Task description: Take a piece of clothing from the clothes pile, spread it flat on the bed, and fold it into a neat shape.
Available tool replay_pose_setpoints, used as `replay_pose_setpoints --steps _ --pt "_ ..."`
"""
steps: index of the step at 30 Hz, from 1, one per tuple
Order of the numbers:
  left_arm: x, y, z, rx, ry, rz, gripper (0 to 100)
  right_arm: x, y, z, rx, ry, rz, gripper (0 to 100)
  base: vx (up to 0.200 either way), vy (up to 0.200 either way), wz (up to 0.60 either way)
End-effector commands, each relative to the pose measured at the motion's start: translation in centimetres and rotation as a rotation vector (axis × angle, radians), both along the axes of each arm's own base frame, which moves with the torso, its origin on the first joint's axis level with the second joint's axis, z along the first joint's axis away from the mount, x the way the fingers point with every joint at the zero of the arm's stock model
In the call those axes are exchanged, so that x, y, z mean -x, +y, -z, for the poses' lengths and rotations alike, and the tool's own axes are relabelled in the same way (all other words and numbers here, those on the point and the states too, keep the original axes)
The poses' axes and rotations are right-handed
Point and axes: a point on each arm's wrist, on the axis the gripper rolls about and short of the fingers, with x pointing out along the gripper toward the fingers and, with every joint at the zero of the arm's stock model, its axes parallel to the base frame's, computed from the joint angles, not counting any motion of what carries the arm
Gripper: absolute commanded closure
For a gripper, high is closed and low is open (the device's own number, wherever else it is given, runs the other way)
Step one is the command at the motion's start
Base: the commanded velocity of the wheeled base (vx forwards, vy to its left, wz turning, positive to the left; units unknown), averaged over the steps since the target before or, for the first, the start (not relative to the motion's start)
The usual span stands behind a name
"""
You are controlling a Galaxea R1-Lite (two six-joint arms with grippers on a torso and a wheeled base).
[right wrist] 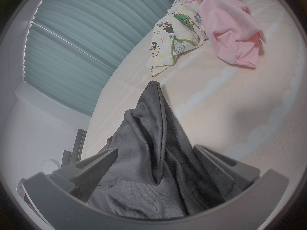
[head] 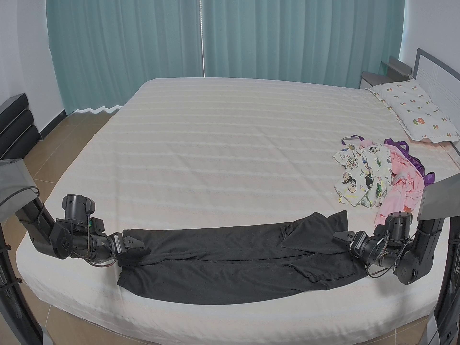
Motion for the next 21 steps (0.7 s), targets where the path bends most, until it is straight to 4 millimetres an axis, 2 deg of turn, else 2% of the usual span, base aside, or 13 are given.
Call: replay_pose_setpoints --steps 1,15,16,21 --pt "0.3 0.0 1.3 0.024 0.015 0.018 0 0.0 0.0 0.2 0.000 0.006 -0.001 0 0.000 0.000 0.00" --pt "0.0 0.0 2.6 0.046 0.005 0.049 0 0.0 0.1 0.5 0.002 0.017 -0.002 0 0.000 0.000 0.00" --pt "0.1 0.0 2.7 0.053 0.007 0.052 100 0.0 0.1 0.5 0.002 0.017 -0.002 0 0.000 0.000 0.00" --pt "0.1 0.4 2.7 0.053 -0.010 0.045 100 0.0 0.1 0.5 0.002 0.017 -0.002 0 0.000 0.000 0.00"
